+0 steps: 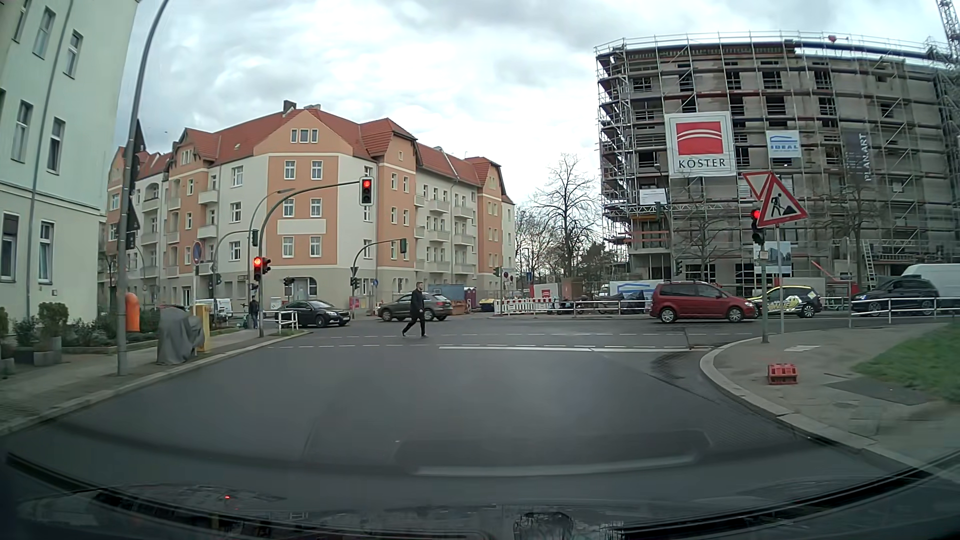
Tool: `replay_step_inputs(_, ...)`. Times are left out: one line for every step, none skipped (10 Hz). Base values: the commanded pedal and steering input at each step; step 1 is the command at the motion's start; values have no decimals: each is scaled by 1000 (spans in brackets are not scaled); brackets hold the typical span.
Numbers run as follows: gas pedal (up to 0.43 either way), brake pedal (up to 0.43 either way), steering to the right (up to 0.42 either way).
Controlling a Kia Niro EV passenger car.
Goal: Follow the waypoints while adhering to traffic rules and regulations
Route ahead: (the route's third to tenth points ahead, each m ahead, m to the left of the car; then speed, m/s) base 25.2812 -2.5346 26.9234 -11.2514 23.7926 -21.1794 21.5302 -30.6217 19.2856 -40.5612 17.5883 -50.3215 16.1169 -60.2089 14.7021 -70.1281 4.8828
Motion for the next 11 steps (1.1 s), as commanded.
replay_step_inputs(0, 226, 101)
replay_step_inputs(0, 226, 96)
replay_step_inputs(0, 226, 88)
replay_step_inputs(0, 226, 79)
replay_step_inputs(0, 226, 70)
replay_step_inputs(0, 226, 65)
replay_step_inputs(0, 220, 59)
replay_step_inputs(0, 220, 53)
replay_step_inputs(0, 220, 44)
replay_step_inputs(0, 220, 38)
replay_step_inputs(0, 226, 38)
